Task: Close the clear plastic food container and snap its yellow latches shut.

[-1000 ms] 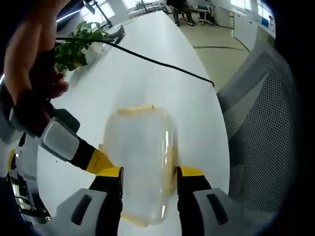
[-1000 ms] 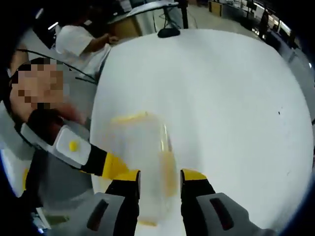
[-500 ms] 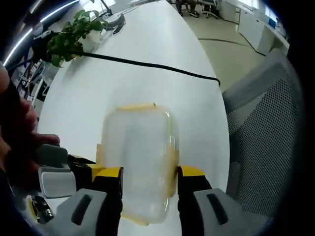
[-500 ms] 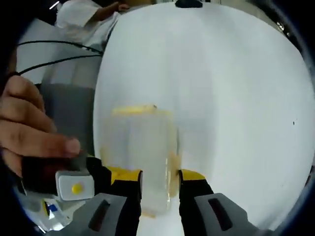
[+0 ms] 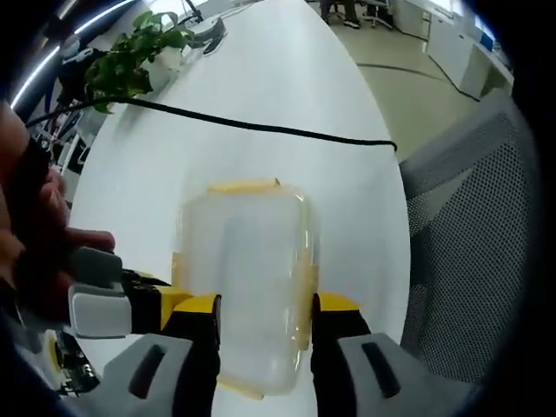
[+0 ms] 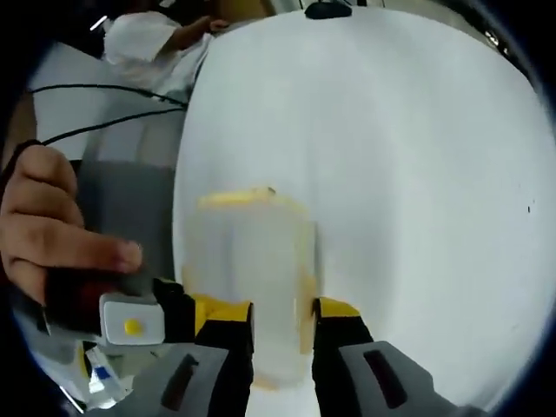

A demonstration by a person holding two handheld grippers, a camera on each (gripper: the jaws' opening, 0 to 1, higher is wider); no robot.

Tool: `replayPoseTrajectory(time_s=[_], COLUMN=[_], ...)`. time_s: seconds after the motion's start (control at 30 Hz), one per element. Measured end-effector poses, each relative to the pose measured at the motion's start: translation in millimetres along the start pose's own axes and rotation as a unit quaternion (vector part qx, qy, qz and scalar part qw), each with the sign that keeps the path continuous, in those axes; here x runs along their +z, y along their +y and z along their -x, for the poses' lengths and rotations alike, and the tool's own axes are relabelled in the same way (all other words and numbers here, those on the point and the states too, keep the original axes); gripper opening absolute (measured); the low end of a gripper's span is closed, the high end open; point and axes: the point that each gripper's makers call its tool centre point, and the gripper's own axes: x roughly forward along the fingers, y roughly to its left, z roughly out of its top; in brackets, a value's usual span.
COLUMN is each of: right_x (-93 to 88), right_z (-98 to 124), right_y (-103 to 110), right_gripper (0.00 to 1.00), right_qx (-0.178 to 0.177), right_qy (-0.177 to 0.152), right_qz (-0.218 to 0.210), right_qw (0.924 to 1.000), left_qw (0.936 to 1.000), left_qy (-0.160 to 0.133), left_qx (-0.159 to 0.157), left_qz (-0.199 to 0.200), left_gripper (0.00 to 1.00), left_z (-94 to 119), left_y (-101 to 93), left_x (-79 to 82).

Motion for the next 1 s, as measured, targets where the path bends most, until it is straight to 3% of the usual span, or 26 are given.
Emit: replayPoseTrajectory(time_s=[1.0], right_x=[1.0], right_z=[1.0], right_y=[1.5], right_gripper=[0.26], right_qx=[-0.032], right_qy=[0.001], right_qz=[0.003], right_qw=[0.9995], left_qw=[0.9997], left_qy=[-0.018], left_qx=[0.018], left_qz=[0.0], left_gripper=[0.4], left_z=[-0.6], left_y=[-2.1], left_x=[0.1])
